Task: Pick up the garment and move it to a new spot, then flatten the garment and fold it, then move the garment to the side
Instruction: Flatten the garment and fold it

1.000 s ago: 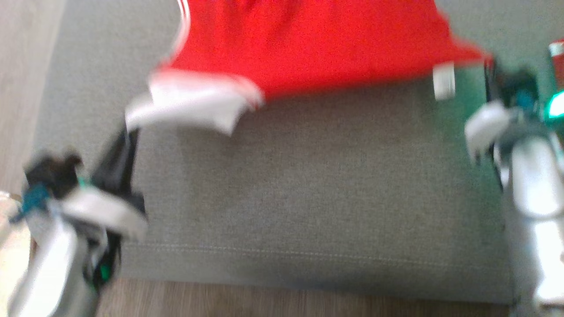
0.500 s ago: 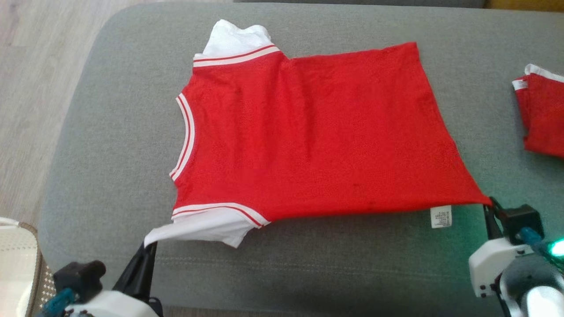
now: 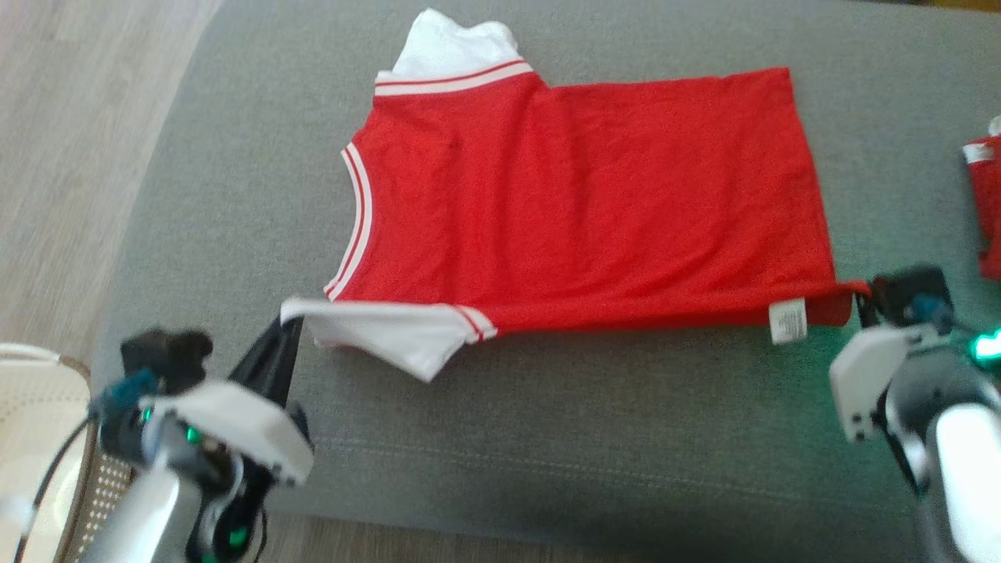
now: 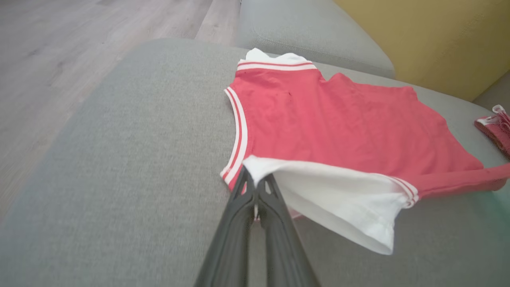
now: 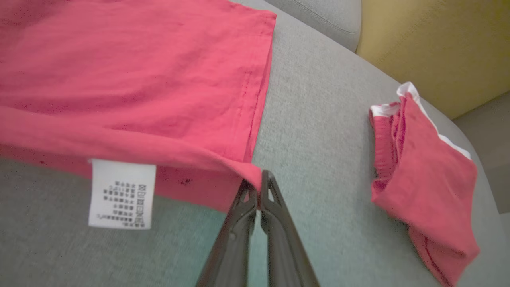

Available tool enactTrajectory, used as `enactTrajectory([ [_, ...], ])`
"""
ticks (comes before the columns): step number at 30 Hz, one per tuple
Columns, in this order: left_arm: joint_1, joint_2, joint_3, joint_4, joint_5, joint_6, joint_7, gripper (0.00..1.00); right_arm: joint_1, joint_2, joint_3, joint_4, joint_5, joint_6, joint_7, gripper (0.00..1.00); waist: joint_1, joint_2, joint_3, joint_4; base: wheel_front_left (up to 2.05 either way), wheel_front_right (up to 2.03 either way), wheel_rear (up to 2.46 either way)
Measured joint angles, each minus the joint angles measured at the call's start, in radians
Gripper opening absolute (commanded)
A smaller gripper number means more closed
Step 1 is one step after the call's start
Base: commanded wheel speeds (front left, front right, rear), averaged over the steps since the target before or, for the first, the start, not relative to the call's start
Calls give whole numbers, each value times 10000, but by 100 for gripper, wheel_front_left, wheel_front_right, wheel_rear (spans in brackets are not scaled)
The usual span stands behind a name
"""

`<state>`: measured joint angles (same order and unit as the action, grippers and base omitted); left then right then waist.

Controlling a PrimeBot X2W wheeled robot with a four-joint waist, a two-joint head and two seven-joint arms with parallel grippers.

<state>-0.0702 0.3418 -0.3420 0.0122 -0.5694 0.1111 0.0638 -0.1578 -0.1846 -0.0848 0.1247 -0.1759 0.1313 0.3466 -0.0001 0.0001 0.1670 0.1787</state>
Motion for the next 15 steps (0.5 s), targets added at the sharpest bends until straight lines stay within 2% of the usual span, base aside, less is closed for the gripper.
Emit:
enactTrajectory([
  [7,-2231,-424,-215,1948,159,-782,-775,0,-1941,-69,-17,1471,-253,0,-42,0,0,0,645,156,0,0,0],
  [14,-3728,-819,-339,3891,376,-1392,-1939,0,-3252,-69,27,2493,-765,0,-422,0,1,0,1317,219,0,0,0],
  [15,-3943,-892,-339,4174,407,-1467,-2117,0,-3399,-69,36,2592,-813,0,-504,22,1,0,1399,225,0,0,0],
])
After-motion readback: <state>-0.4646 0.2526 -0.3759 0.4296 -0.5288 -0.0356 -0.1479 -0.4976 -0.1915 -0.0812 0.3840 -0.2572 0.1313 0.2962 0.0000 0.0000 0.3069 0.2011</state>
